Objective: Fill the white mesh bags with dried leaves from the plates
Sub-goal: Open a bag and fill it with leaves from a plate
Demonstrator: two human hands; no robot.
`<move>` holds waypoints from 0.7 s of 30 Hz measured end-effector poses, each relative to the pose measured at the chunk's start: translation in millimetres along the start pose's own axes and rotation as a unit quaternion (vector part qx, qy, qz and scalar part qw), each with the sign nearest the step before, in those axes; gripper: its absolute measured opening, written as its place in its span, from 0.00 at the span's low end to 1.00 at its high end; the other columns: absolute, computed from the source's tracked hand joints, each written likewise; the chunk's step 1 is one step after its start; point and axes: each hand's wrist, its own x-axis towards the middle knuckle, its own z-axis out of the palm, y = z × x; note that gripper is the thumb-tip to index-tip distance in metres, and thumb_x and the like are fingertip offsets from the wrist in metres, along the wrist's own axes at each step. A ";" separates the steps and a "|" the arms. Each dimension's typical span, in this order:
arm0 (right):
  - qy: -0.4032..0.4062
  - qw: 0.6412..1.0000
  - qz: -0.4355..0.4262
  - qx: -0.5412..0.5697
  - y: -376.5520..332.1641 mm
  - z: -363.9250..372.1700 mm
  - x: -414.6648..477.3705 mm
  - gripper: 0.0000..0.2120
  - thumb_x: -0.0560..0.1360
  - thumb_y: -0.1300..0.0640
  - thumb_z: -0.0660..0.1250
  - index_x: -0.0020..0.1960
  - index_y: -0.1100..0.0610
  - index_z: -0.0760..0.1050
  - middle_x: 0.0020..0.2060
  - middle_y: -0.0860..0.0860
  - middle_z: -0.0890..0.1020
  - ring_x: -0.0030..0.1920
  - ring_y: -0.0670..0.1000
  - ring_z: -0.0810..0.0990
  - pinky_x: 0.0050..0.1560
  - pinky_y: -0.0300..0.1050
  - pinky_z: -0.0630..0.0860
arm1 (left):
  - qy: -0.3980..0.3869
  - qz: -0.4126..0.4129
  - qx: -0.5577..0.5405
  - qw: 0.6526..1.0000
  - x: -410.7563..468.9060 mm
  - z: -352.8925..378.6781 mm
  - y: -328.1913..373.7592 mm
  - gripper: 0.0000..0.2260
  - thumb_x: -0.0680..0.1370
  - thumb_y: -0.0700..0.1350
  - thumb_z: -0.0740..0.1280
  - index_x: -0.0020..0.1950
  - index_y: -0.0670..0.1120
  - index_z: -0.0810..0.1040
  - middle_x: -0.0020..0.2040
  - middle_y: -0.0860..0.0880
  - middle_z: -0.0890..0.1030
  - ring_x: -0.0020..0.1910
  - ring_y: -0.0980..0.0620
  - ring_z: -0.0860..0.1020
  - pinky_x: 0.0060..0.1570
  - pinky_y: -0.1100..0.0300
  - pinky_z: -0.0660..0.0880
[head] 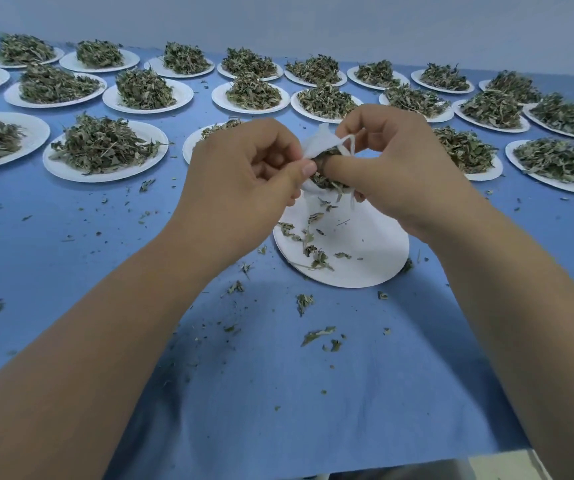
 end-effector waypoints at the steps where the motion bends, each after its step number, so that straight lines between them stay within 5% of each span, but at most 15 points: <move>1: 0.020 0.999 -0.005 -0.032 -1.0 1.3 0.4 0.08 0.69 0.55 0.76 0.44 0.54 0.78 0.36 0.46 0.79 0.27 0.46 0.74 0.29 0.42 0.71 | -0.007 -0.001 -0.021 1.000 -0.4 0.1 0.8 0.02 0.77 0.39 0.73 0.46 0.42 0.81 0.37 0.43 0.82 0.33 0.53 0.84 0.38 0.58 0.83; 5: 0.071 0.985 -0.034 -0.156 -7.7 6.4 3.6 0.08 0.63 0.59 0.72 0.39 0.54 0.75 0.32 0.47 0.75 0.24 0.41 0.67 0.21 0.29 0.60 | -0.050 0.025 -0.072 0.996 -4.4 3.6 6.2 0.02 0.77 0.36 0.73 0.46 0.41 0.81 0.36 0.45 0.83 0.34 0.52 0.84 0.38 0.60 0.82; 8: 0.094 0.963 -0.040 -0.249 -10.2 10.7 5.5 0.09 0.62 0.63 0.69 0.39 0.53 0.72 0.29 0.44 0.69 0.27 0.43 0.65 0.23 0.33 0.61 | -0.071 0.033 -0.087 0.993 -5.5 5.0 7.0 0.02 0.77 0.35 0.72 0.46 0.39 0.81 0.36 0.45 0.82 0.34 0.51 0.84 0.38 0.59 0.82; 12: 0.066 0.986 -0.019 -0.152 -8.8 10.1 -0.2 0.09 0.69 0.56 0.72 0.45 0.56 0.74 0.37 0.47 0.77 0.30 0.47 0.75 0.22 0.30 0.64 | -0.021 0.007 -0.071 0.997 -2.2 0.4 4.0 0.02 0.77 0.38 0.73 0.46 0.41 0.80 0.37 0.46 0.83 0.35 0.52 0.84 0.40 0.54 0.83; 16: -0.024 0.998 0.019 -0.048 -14.5 -5.4 -10.6 0.12 0.72 0.55 0.75 0.53 0.51 0.78 0.48 0.43 0.82 0.33 0.44 0.84 0.29 0.38 0.77 | 0.012 -0.005 -0.051 0.999 -1.2 -0.9 2.2 0.03 0.77 0.39 0.72 0.47 0.41 0.79 0.38 0.45 0.83 0.36 0.51 0.85 0.41 0.48 0.83; 21: 0.040 0.992 -0.040 -0.113 -16.5 -5.8 -13.2 0.06 0.71 0.56 0.74 0.44 0.57 0.79 0.35 0.49 0.83 0.28 0.42 0.79 0.25 0.36 0.70 | -0.031 -0.015 -0.126 0.991 -1.3 -2.0 5.2 0.04 0.77 0.36 0.72 0.49 0.37 0.79 0.36 0.45 0.83 0.35 0.48 0.84 0.38 0.55 0.82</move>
